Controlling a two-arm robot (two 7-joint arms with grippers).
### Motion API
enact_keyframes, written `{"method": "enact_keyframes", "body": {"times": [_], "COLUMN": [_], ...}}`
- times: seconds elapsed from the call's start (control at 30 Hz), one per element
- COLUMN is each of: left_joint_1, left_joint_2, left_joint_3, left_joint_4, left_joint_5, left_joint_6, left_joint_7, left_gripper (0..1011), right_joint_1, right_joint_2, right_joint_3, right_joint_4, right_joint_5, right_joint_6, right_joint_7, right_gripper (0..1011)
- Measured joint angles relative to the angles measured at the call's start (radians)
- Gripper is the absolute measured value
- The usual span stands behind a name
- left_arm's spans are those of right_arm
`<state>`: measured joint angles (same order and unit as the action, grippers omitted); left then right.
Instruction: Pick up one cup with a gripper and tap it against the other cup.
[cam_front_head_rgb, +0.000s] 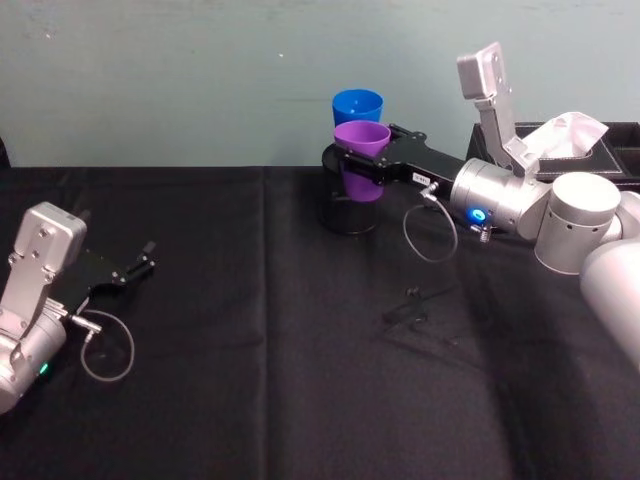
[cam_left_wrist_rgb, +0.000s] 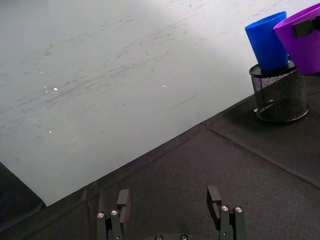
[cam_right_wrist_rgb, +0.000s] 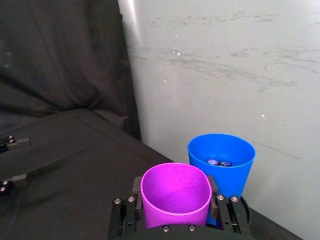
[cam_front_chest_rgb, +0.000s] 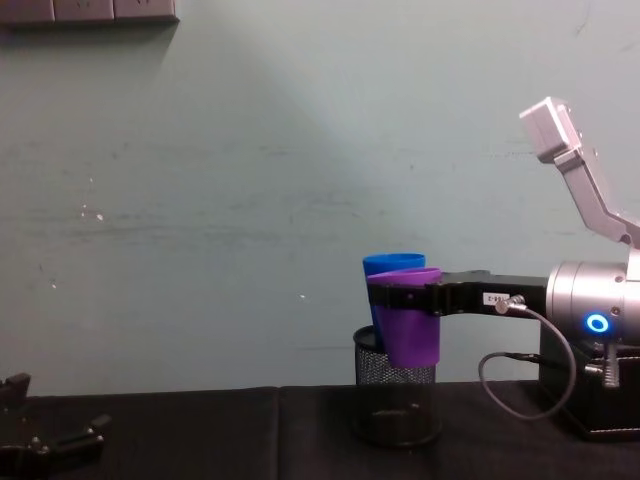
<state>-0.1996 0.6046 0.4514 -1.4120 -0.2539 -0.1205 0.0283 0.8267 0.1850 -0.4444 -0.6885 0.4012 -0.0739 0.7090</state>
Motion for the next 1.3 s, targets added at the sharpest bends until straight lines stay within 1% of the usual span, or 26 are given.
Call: {"method": "enact_keyframes", "body": {"times": [0.07, 0.2, 0.23, 0.3, 0.33, 0.43, 0.47, 0.57, 0.67, 0.87, 0.97, 1.03, 1.1, 1.3], "left_joint_1": [0.000, 0.000, 0.000, 0.000, 0.000, 0.000, 0.000, 0.000, 0.000, 0.000, 0.000, 0.000, 0.000, 0.000], "left_joint_2": [0.000, 0.000, 0.000, 0.000, 0.000, 0.000, 0.000, 0.000, 0.000, 0.000, 0.000, 0.000, 0.000, 0.000], "left_joint_3": [0.000, 0.000, 0.000, 0.000, 0.000, 0.000, 0.000, 0.000, 0.000, 0.000, 0.000, 0.000, 0.000, 0.000], "left_joint_4": [0.000, 0.000, 0.000, 0.000, 0.000, 0.000, 0.000, 0.000, 0.000, 0.000, 0.000, 0.000, 0.000, 0.000], "left_joint_5": [0.000, 0.000, 0.000, 0.000, 0.000, 0.000, 0.000, 0.000, 0.000, 0.000, 0.000, 0.000, 0.000, 0.000], "left_joint_6": [0.000, 0.000, 0.000, 0.000, 0.000, 0.000, 0.000, 0.000, 0.000, 0.000, 0.000, 0.000, 0.000, 0.000], "left_joint_7": [0.000, 0.000, 0.000, 0.000, 0.000, 0.000, 0.000, 0.000, 0.000, 0.000, 0.000, 0.000, 0.000, 0.000], "left_gripper": [1000, 1000, 1000, 1000, 1000, 1000, 1000, 1000, 1000, 1000, 1000, 1000, 1000, 1000], "right_joint_1": [-0.006, -0.033, -0.046, -0.061, -0.076, -0.097, -0.110, -0.131, -0.160, -0.199, -0.223, -0.240, -0.257, -0.290], "right_joint_2": [0.002, 0.014, 0.020, 0.027, 0.034, 0.045, 0.053, 0.065, 0.085, 0.114, 0.129, 0.139, 0.149, 0.166], "right_joint_3": [0.000, 0.001, 0.000, 0.000, -0.001, -0.004, -0.006, -0.009, -0.010, -0.013, -0.013, -0.013, -0.017, -0.031], "right_joint_4": [-0.008, -0.054, -0.078, -0.105, -0.131, -0.171, -0.196, -0.235, -0.290, -0.354, -0.380, -0.395, -0.403, -0.414], "right_joint_5": [0.000, 0.003, 0.008, 0.013, 0.018, 0.026, 0.030, 0.038, 0.055, 0.078, 0.093, 0.102, 0.110, 0.125], "right_joint_6": [0.004, 0.023, 0.033, 0.043, 0.053, 0.065, 0.071, 0.077, 0.082, 0.084, 0.062, 0.032, 0.006, -0.035], "right_joint_7": [0.002, 0.006, 0.006, 0.007, 0.007, 0.006, 0.005, 0.004, 0.001, 0.005, 0.018, 0.032, 0.047, 0.077], "right_gripper": [724, 724, 724, 724, 724, 724, 724, 724, 724, 724, 724, 724, 724, 724]}}
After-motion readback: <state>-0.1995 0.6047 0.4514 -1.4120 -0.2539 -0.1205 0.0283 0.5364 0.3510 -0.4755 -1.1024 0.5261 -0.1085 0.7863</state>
